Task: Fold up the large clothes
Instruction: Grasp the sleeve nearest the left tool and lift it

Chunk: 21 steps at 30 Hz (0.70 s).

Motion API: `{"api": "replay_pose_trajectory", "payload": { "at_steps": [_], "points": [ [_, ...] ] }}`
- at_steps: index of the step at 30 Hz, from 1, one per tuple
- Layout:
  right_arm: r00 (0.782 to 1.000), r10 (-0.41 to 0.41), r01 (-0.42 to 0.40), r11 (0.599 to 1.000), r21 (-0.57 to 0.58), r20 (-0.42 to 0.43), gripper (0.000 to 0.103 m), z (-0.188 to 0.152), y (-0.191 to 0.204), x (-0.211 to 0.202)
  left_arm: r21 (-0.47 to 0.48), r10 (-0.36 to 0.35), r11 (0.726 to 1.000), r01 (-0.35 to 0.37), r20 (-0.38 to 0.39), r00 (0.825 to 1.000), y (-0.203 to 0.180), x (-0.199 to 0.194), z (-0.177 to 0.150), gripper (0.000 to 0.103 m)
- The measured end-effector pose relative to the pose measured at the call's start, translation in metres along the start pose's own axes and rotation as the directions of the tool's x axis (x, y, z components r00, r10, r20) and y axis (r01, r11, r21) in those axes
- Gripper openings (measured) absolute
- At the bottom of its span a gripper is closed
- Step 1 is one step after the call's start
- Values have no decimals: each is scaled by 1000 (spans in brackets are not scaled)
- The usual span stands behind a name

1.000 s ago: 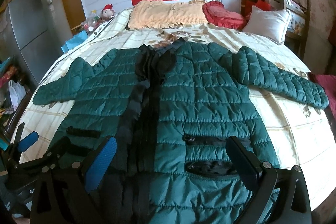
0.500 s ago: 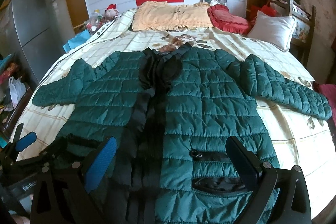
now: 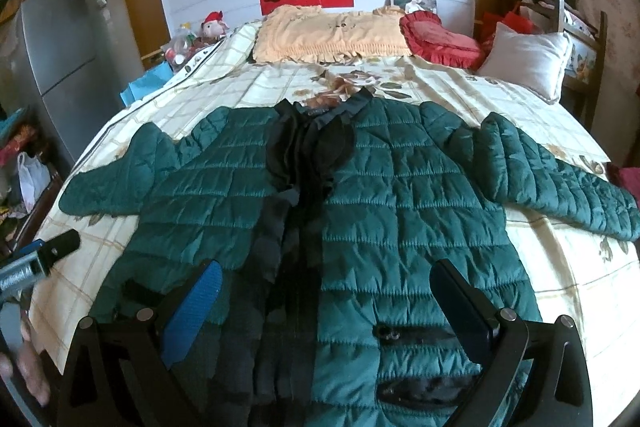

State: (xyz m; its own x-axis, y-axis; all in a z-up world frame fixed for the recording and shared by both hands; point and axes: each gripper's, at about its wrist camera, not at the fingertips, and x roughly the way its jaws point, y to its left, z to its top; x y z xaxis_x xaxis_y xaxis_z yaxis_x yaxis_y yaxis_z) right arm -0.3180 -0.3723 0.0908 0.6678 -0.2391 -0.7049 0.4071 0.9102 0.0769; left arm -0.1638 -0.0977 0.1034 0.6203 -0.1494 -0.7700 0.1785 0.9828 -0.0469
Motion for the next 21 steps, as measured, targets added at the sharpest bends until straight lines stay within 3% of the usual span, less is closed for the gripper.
{"api": "replay_pose_trajectory", "payload": {
  "at_steps": [5, 12, 21],
  "points": [
    [1000, -12, 12, 1000, -19, -11, 103, 8, 2, 11, -93, 18, 995, -22, -43, 999, 57, 32, 23, 103],
    [999, -5, 4, 999, -41, -40, 103, 8, 9, 23, -216, 136, 965, -150, -74, 988, 139, 85, 52, 103],
    [997, 19, -20, 1000, -22, -78, 103, 8, 14, 31, -435, 181, 878, -201, -87, 980, 224, 136, 78, 101]
  ]
}}
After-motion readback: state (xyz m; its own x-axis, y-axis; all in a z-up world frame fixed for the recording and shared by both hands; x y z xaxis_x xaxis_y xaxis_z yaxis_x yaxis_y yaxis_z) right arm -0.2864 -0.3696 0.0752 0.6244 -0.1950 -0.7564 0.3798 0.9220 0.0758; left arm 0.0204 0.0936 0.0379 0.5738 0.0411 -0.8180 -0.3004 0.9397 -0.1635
